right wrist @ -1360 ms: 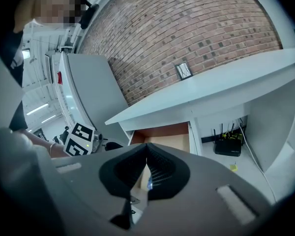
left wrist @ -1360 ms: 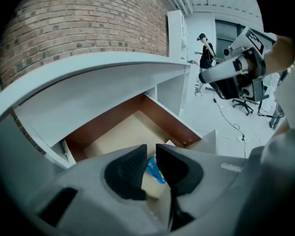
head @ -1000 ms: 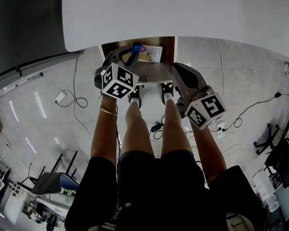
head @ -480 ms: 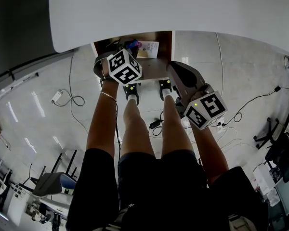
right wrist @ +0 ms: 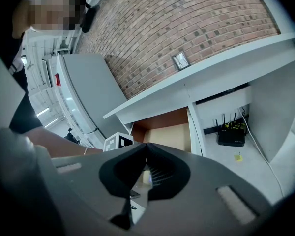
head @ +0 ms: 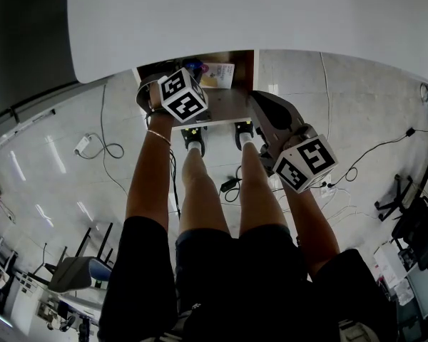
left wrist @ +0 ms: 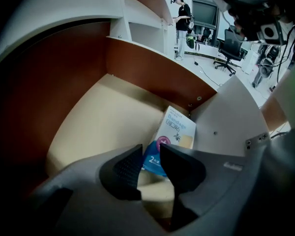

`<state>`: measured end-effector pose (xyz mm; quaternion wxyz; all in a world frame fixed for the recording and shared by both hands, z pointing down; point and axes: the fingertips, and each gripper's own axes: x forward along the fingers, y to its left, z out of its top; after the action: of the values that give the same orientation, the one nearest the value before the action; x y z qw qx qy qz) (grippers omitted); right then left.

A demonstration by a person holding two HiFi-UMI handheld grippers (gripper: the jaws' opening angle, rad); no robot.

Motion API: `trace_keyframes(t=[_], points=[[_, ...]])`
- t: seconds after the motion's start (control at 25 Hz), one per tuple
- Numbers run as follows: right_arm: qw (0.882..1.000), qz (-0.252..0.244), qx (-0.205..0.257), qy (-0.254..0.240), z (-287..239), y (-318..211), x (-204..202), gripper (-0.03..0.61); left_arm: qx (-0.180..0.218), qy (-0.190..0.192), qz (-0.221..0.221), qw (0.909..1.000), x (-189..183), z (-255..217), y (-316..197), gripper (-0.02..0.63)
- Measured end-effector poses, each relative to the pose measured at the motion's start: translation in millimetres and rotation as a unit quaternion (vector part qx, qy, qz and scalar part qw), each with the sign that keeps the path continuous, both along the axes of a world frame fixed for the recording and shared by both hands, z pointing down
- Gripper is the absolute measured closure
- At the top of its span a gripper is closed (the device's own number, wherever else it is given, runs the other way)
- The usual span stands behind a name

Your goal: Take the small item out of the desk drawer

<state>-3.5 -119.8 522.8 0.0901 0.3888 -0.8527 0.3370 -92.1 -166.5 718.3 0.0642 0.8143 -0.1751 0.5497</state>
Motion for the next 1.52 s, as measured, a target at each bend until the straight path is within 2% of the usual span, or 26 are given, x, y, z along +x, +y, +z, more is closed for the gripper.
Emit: trace_keyframes(t=[0.28,0.4,0.76,1.0,1.32,1.52], points=[[1.0,-0.005,-0.007,0.0,5.7,-2.0,-2.4,0.569,-0.019,0.0,0.005,0.9998,2.9,10.1,9.2,0.51],[1.0,-0.008,-0.009,0.003,7.8,-3.2,-4.8,0.569,-0.03,0.001,0.006,0.9995,2.5,13.8,16.9,0.54],[0.999,-0.025,-0.016,0.013,11.7,4.3,-7.9,0.563,-0.026,0.012,-0.012,0.9995,6.9,5.0,23.7,0.534],[0.998,-0.041,-0.021,0.036,24.7,10.4,-14.5,0.563,-0.022,0.017,-0.016,0.9995,5.6,-0.3,28.0,0.534],[0.993,-0.07,-0.027,0.09,50.3,12.0,-14.4,0.558,-0.013,0.016,-0.015,0.9997,5.3,-7.2,32.8,0.534],[0.991,-0.082,-0.033,0.103,62.7,9.2,-17.5,0.555,-0.014,0.026,-0.021,0.9993,5.4,-9.3,37.1,0.534]])
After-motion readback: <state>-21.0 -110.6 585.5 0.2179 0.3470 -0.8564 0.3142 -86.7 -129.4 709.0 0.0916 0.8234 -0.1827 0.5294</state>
